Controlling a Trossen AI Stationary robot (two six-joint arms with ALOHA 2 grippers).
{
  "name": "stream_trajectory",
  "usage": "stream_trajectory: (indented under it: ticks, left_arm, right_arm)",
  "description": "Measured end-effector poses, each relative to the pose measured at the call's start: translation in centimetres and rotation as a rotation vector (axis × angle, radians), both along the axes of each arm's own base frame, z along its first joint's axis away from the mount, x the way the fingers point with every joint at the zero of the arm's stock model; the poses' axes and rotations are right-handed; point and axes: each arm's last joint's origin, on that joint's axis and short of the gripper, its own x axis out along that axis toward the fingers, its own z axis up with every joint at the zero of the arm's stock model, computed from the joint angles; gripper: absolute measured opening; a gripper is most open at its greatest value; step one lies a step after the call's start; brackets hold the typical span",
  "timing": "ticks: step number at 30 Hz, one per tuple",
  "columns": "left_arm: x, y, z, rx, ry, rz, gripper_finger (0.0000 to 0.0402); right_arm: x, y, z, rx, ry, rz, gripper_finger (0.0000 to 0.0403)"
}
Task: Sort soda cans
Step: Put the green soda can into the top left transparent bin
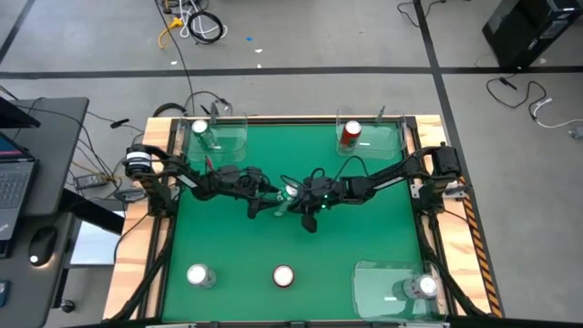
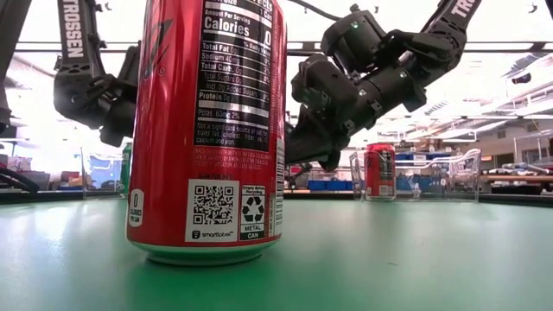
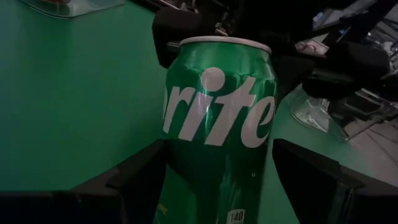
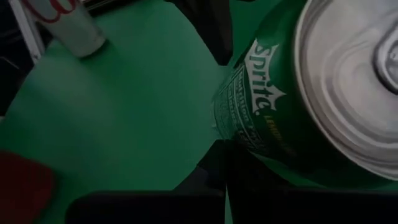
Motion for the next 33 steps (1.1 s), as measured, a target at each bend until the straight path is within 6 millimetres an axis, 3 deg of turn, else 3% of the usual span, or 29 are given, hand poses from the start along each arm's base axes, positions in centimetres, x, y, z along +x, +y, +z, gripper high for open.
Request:
stream_trajectory:
  ticks: [11, 19, 33]
  left_arm:
    - [1.6, -0.8, 0.3, 0.049, 0.036, -0.067, 0.0294]
    - [1.8, -0.7, 0.3, 0.091, 0.048, -0.034, 0.0286]
    - [1.8, -0.9, 0.6, 0.218, 0.004, -0.091, 0.0174]
  right_arm:
    - [1.9, -0.5, 2.8, -0.131, -0.128, 0.086, 0.0]
    - [1.7, -0.5, 2.2, -0.15, -0.052, 0.121, 0.0]
    - [0.5, 1.2, 0.2, -0.166, 0.08, 0.049, 0.0]
